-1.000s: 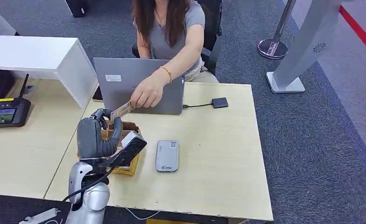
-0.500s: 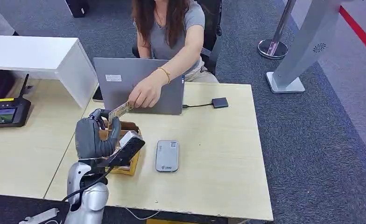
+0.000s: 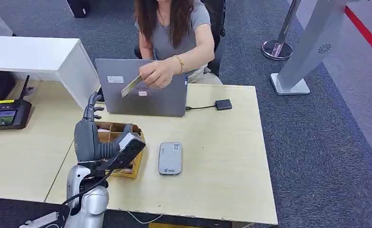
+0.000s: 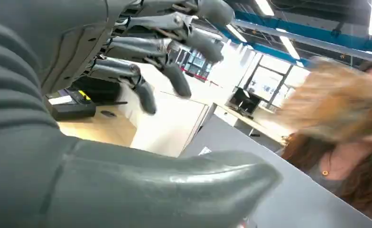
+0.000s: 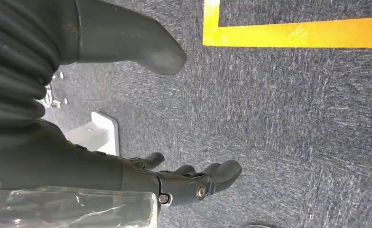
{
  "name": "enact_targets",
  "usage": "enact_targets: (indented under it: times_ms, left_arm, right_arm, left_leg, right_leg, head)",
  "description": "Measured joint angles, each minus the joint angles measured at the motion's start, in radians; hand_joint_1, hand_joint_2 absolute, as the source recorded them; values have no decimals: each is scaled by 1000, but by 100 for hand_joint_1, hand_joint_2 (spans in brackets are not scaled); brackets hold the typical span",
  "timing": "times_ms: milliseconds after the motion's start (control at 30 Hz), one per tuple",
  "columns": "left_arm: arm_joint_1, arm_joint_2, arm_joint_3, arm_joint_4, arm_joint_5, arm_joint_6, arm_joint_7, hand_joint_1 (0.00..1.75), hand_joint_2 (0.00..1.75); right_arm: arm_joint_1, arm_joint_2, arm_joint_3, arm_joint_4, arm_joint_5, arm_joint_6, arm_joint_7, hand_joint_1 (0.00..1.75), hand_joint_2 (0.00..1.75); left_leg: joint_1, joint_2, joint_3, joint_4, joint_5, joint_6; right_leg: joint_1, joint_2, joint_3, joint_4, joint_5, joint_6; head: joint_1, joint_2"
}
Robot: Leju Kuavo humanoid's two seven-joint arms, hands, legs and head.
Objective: Pass the card to the sensor for recognition and then transmit it.
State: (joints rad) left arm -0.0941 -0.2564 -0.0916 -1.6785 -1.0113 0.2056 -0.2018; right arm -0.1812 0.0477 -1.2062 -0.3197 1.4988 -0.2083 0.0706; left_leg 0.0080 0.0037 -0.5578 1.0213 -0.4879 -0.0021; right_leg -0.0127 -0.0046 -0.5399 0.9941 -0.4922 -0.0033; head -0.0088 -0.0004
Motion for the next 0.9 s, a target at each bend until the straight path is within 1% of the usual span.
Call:
enact_targets:
  times_ms: [700, 733, 833, 900]
  left_arm:
    - [4, 0, 18, -11, -1, 5, -2, 0, 0]
    - [4, 0, 18, -14, -10, 6, -6, 0, 175]
    - [8, 0, 18, -30, -83, 20, -8, 0, 175]
    - [14, 0, 18, -43, -137, 17, 5, 0, 175]
  right_arm:
    - [0, 0, -8, 0, 0, 0, 0, 0, 175]
    - [0, 0, -8, 0, 1, 0, 0, 0, 175]
    - [1, 0, -15, 0, 0, 0, -1, 0, 175]
    - [1, 0, -19, 0, -1, 0, -2, 0, 175]
  left_leg:
    - [0, 0, 0, 0, 0, 0]
    - [0, 0, 0, 0, 0, 0]
    - [0, 0, 0, 0, 0, 0]
    - [0, 0, 0, 0, 0, 0]
  right_leg:
    - [0, 0, 0, 0, 0, 0]
    - [0, 0, 0, 0, 0, 0]
    - [0, 0, 0, 0, 0, 0]
    - [0, 0, 0, 0, 0, 0]
  head:
    - [0, 0]
    - [0, 0]
    - [0, 0]
    - [0, 0]
